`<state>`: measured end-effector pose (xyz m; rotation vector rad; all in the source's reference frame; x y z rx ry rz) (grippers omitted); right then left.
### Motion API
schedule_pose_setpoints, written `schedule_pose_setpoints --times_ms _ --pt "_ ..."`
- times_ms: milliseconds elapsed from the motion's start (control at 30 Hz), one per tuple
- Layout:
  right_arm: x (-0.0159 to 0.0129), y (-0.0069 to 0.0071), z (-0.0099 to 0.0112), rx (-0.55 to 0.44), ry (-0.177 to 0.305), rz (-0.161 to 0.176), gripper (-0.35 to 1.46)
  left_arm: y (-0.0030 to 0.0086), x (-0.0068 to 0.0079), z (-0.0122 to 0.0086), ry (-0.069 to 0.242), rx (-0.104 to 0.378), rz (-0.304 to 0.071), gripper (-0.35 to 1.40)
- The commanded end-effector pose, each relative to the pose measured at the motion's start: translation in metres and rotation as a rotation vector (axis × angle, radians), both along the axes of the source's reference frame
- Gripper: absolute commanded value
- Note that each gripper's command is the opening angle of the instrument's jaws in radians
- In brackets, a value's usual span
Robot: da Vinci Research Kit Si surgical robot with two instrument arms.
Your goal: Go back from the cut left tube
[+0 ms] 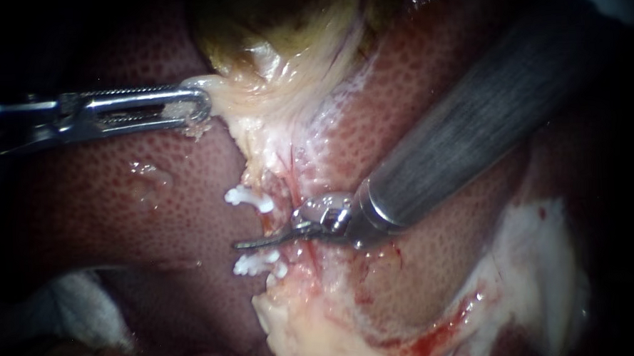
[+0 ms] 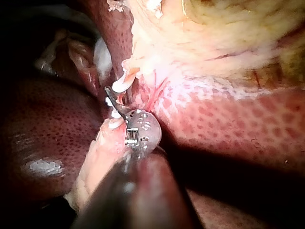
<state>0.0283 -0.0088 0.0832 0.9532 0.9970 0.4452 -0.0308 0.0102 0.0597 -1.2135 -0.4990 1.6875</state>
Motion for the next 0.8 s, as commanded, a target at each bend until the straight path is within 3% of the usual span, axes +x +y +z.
schedule_pose_setpoints --times_ms 33,267,400,433,500,533,600,800 --pt "0.0000 0.0000 0.0000 0.001 -0.001 -0.001 -0.35 0.0000 0.0000 0.0000 0.000 0.000 0.000 -0.35" --pt "0.0000 0.0000 0.0000 0.012 -0.004 0.003 -0.35 0.0000 0.0000 0.0000 0.000 -0.001 0.000 -0.35" --pt "-0.0001 -0.0001 -0.0001 0.020 0.025 0.029 -0.35 0.0000 0.0000 0.0000 0.000 -0.001 0.000 -0.35" --pt "-0.0001 -0.0001 -0.0002 0.016 0.025 0.046 -0.01 0.0000 0.0000 0.0000 0.000 -0.001 0.000 -0.35" --pt "0.0001 -0.0002 -0.0004 -0.012 0.020 0.074 0.91 0.0000 0.0000 0.0000 0.000 -0.001 0.000 -0.35" --pt "0.0003 -0.0002 -0.0004 -0.024 0.020 0.079 1.08 0.0000 0.0000 0.0000 0.000 -0.001 0.000 -0.35" --pt "0.0005 -0.0003 -0.0005 -0.024 0.015 0.087 1.28 0.0000 0.0000 0.0000 0.000 -0.001 0.000 -0.35" --pt "0.0005 -0.0003 -0.0006 -0.030 0.015 0.088 1.36 0.0000 0.0000 0.0000 0.000 -0.001 0.000 -0.35"
